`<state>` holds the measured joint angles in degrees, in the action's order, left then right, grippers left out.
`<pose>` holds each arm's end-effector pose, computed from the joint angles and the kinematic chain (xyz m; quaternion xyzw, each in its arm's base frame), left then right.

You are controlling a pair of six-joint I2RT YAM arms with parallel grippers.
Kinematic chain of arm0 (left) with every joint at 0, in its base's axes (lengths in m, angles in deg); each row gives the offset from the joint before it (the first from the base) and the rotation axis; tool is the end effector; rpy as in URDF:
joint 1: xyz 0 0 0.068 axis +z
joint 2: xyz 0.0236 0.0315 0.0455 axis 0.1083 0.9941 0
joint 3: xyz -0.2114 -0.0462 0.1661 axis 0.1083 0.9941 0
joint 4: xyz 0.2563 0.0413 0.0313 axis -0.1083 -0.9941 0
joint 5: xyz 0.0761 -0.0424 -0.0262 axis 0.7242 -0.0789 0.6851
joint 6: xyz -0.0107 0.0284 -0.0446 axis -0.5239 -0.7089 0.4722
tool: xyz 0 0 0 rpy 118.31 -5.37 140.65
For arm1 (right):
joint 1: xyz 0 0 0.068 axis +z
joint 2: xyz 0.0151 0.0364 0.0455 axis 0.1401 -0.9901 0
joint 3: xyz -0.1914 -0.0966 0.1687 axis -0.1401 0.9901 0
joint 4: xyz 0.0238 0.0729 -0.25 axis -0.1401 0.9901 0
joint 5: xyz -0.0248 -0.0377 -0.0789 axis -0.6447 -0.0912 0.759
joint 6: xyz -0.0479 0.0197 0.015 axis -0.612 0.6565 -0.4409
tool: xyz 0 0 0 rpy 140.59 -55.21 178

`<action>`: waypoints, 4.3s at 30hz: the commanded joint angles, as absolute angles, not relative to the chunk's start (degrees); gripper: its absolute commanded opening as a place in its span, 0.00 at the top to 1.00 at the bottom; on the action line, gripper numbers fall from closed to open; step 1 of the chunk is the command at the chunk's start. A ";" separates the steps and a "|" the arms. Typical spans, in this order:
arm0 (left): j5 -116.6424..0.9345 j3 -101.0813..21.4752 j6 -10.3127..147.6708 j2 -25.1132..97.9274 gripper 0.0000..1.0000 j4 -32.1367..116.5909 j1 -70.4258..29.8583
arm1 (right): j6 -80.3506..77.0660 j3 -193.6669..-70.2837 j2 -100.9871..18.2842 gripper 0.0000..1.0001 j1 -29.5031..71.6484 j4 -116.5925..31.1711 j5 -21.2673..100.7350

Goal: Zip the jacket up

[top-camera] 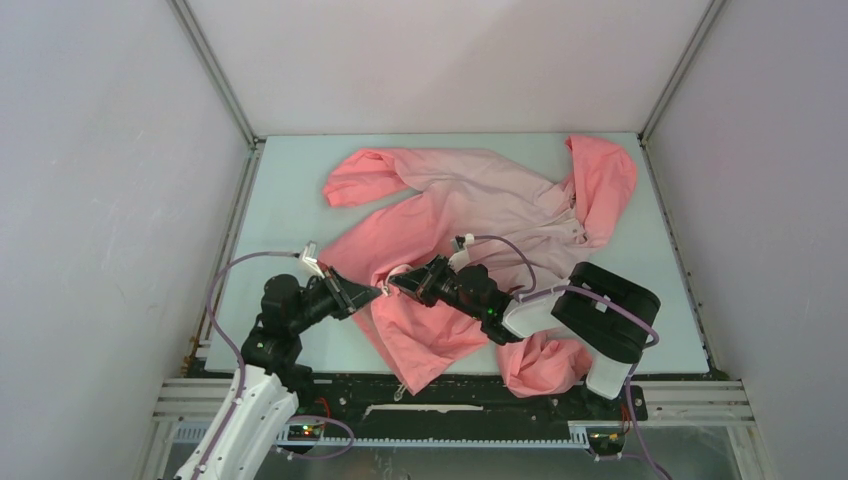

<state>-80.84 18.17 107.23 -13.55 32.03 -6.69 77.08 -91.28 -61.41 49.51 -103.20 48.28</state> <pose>0.1248 -0.0476 0.2033 -0.1032 0.7944 -0.4784 0.3598 0.1794 0.2815 0.1605 0.1852 0.7215 0.6310 0.2167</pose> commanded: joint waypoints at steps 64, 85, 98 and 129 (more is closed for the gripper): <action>-79.18 9.17 122.28 -6.03 0.48 25.58 1.54 | 77.85 -91.50 -62.24 1.00 48.73 -113.53 50.10; -83.14 13.21 118.16 -7.63 0.98 29.82 1.60 | 77.20 -91.50 -63.66 1.00 48.73 -113.51 51.04; -84.43 14.55 109.23 -16.55 1.00 24.38 1.60 | 76.81 -91.06 -65.92 1.00 47.74 -115.35 55.39; -75.39 3.32 97.79 -3.73 1.00 4.84 1.47 | 7.45 -88.77 -39.81 0.23 60.30 -76.44 51.15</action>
